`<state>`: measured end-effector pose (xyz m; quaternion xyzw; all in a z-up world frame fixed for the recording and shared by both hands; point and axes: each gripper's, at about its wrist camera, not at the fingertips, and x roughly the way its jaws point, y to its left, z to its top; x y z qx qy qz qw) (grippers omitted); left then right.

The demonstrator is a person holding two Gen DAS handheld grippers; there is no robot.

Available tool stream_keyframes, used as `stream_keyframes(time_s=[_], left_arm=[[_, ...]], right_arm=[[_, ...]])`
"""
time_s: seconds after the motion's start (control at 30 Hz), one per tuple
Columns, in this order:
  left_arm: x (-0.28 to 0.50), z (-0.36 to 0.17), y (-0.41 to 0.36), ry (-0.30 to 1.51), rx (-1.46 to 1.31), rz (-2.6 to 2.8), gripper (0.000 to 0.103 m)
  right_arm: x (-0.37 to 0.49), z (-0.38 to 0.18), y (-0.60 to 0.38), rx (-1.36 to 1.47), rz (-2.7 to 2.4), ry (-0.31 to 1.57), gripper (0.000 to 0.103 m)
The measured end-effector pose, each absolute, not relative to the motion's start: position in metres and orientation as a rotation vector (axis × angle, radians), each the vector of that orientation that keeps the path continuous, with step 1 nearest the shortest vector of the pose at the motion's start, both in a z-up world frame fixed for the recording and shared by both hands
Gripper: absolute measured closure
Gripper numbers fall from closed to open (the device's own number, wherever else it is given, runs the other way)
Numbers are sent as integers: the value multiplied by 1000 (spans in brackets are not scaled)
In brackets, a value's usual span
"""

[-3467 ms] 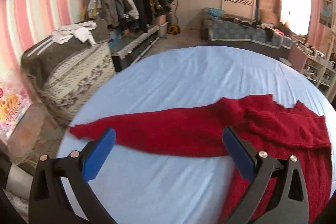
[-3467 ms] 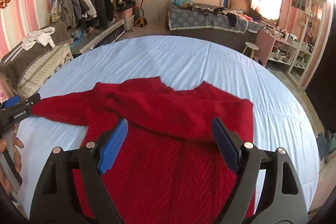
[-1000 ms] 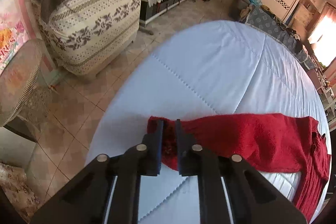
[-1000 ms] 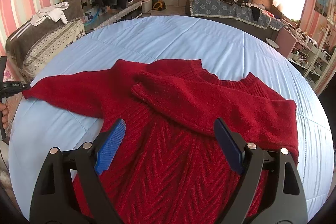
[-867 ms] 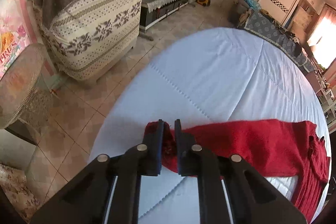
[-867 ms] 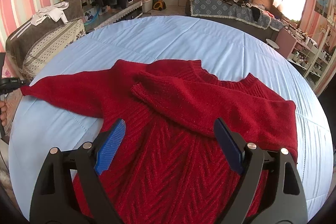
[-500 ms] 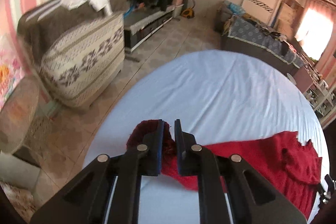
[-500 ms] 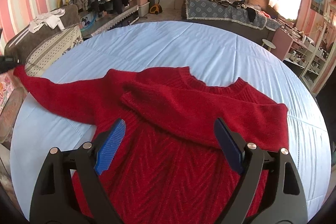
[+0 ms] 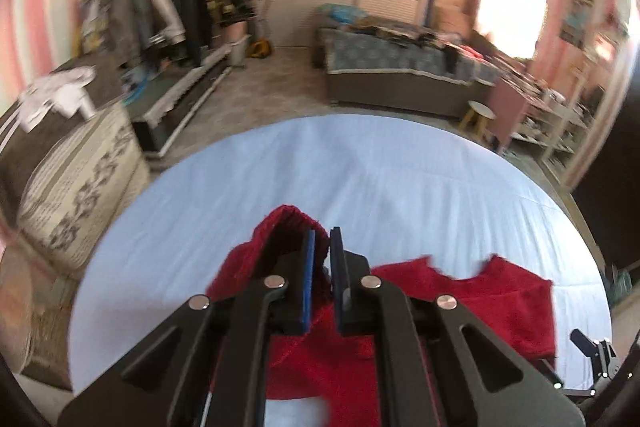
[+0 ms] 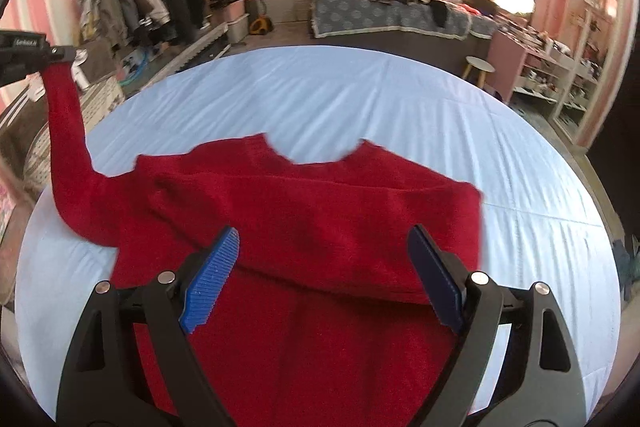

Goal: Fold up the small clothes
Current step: 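Lift the held sleeve and fold it across the sweater body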

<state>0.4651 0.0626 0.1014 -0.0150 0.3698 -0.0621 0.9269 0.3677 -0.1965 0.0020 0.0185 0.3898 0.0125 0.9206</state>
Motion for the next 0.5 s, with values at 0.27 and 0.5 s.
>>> stream_keyframes(time_s=[0.27,0.5], left_arm=[[459,81,-91,775,94,-266,101],[448,38,-193,815,170,-357,101]], right_arm=[[352,-9,-285,109,-58,818,16],[332,-19,-351,155,-135,832,16]])
